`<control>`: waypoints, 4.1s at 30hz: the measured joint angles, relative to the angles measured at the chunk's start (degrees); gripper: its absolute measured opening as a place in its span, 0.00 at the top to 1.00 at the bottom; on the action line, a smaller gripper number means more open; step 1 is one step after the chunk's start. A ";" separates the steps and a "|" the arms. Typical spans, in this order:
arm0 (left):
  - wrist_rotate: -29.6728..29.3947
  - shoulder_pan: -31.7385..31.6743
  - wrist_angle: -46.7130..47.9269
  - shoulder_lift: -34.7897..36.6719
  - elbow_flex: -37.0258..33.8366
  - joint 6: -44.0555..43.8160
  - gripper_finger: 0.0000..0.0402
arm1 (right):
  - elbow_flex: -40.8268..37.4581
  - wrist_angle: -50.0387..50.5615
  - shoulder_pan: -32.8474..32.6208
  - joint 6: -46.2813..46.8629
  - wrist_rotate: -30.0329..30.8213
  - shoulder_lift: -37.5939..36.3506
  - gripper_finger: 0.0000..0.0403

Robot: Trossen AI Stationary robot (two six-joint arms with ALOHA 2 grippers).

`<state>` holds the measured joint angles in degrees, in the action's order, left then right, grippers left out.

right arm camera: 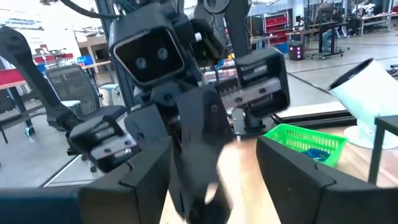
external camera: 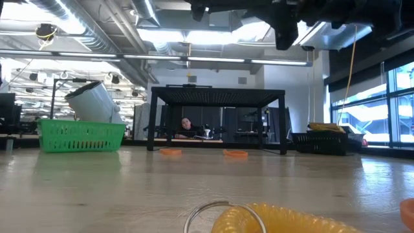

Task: Pick & Place Office Desk Supplies
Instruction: Put the black rubber band into the red bin, then put the top left orange rubber band into the red bin

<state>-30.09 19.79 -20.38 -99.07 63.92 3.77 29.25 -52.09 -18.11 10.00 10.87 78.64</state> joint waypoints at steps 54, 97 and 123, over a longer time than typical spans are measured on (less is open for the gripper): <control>-12.21 -3.74 22.20 0.02 0.74 -10.05 0.73 | 9.05 80.56 -0.75 33.53 -20.41 -18.66 0.99; 14.87 -22.93 41.23 -1.22 -8.31 -28.55 0.62 | 10.69 111.46 -12.50 54.10 -26.94 -9.92 0.49; 19.02 -21.65 39.55 -5.86 -8.22 -26.56 0.99 | 10.82 111.50 -12.50 54.14 -30.01 -9.94 0.57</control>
<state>-11.07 -1.86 19.17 -104.93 55.70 -22.79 40.07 59.42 -30.61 64.14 -19.14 68.71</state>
